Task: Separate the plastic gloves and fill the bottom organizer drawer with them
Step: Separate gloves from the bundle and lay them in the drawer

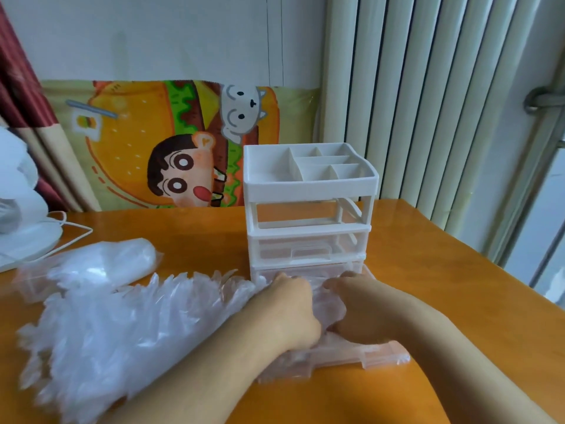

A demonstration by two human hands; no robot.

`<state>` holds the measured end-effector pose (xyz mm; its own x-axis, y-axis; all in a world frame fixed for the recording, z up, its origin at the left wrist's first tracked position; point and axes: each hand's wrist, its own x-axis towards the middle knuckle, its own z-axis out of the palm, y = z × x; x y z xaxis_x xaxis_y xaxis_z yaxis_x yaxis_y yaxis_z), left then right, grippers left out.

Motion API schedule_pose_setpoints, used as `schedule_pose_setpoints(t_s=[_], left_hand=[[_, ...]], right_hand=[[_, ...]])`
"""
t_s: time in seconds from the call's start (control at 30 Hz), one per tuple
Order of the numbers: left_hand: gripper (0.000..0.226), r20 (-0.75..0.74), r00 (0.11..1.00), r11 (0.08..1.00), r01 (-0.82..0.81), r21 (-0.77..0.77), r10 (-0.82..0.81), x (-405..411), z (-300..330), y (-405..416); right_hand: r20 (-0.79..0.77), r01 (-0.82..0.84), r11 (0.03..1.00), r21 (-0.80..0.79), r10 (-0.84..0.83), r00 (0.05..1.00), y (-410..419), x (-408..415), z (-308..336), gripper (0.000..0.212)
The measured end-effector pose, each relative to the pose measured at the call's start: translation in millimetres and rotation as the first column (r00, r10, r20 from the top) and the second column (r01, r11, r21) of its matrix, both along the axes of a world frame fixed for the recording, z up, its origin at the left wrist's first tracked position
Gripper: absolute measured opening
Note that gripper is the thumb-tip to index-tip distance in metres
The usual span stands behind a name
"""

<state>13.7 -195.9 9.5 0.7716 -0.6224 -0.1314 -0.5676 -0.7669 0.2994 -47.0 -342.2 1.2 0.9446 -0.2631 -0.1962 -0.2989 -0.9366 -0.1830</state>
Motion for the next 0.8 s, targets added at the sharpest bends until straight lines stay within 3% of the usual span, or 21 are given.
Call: schedule_pose_setpoints(t_s=[0.13,0.2,0.27,0.37,0.43,0.57,0.7,0.8], left_hand=[[0.023,0.211,0.975,0.884,0.037,-0.466,0.071,-7,9,50],[0.017,0.229,0.957,0.838,-0.025,-0.546,0.178,-1,13,79],[0.016,0.141,0.965,0.878,-0.135,-0.459,0.222,6,9,105],[0.017,0.009,0.979,0.964,-0.198,-0.179,0.203,8,-12,127],[0.011,0.022,0.978,0.955,-0.198,-0.22,0.208,11,-29,131],[0.023,0.046,0.963,0.9,-0.231,-0.369,0.266,24,-47,142],[0.023,-0.087,0.946,0.702,-0.292,-0.65,0.313,37,-38,154],[0.016,-0.165,0.949,0.474,-0.28,-0.835,0.27,42,-19,168]], right_hand=[[0.357,0.015,0.994,0.108,-0.053,0.933,-1,-8,7,0.038],[0.525,0.038,0.985,0.17,-0.123,0.842,4,-8,12,0.048],[0.608,0.012,0.973,0.231,-0.154,0.779,12,-7,13,0.052],[0.634,-0.023,0.972,0.235,-0.135,0.762,30,-5,9,0.052],[0.636,-0.027,0.98,0.198,-0.108,0.764,37,-4,4,0.055],[0.67,-0.024,0.984,0.174,-0.101,0.735,53,1,10,0.054],[0.706,-0.066,0.95,0.305,-0.179,0.686,86,7,28,0.051],[0.673,-0.186,0.8,0.571,-0.326,0.664,118,14,30,0.044]])
